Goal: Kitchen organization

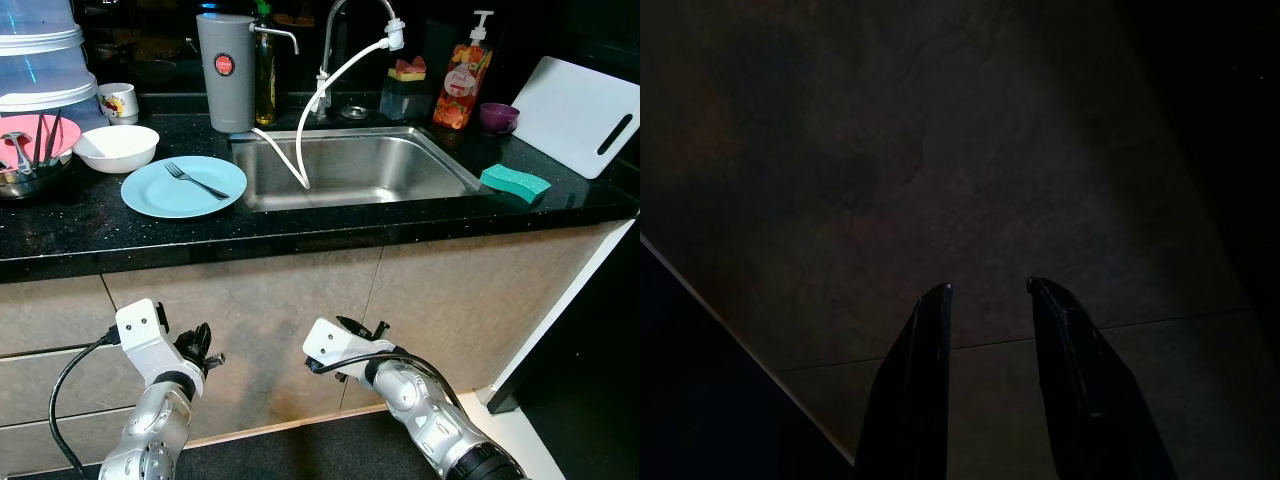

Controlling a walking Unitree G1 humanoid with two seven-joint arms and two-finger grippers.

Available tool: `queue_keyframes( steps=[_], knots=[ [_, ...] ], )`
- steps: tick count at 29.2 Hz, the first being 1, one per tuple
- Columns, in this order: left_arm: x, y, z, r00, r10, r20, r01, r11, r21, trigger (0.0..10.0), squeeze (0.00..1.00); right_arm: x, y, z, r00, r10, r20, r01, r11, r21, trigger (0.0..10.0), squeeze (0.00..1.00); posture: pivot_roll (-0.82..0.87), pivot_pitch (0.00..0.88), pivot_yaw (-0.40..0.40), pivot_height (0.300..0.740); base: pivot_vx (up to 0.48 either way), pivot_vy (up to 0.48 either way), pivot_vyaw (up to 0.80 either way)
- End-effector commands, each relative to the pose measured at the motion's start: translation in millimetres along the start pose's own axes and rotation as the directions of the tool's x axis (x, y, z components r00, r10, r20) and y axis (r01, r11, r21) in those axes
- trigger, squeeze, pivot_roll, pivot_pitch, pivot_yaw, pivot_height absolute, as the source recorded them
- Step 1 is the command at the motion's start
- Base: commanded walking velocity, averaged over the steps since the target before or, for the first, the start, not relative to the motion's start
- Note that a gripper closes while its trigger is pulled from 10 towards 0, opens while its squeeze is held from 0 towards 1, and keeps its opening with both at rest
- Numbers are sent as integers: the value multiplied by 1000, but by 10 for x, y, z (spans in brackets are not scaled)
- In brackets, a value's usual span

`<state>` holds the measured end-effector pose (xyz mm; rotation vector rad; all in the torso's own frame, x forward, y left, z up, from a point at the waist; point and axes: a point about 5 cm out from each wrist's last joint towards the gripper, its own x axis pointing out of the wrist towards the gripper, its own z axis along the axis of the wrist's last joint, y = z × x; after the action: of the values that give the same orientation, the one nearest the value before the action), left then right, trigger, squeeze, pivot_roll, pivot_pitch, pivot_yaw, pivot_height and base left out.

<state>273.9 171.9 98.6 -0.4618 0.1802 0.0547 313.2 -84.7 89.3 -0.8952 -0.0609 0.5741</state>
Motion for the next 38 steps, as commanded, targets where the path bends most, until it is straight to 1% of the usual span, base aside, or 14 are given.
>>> queue_keyframes(
  steps=[1, 38],
  knots=[
    [-11, -3, -36, 1000, -2, -14, 2, 1000, -6, 10000, 0, -20, 9, -34, 1000, 0, -11, 0, 1000, 8, 10000, 0, -130, 20, -25, 740, 0, 0, 0],
    [8, -12, -15, 1000, -2, -8, 2, 1000, -3, 10000, 0, -2, -4, -25, 1000, -1, -11, 1, 1000, 9, 10000, 0, -131, 16, -22, 740, 0, 0, 0]
  ],
)
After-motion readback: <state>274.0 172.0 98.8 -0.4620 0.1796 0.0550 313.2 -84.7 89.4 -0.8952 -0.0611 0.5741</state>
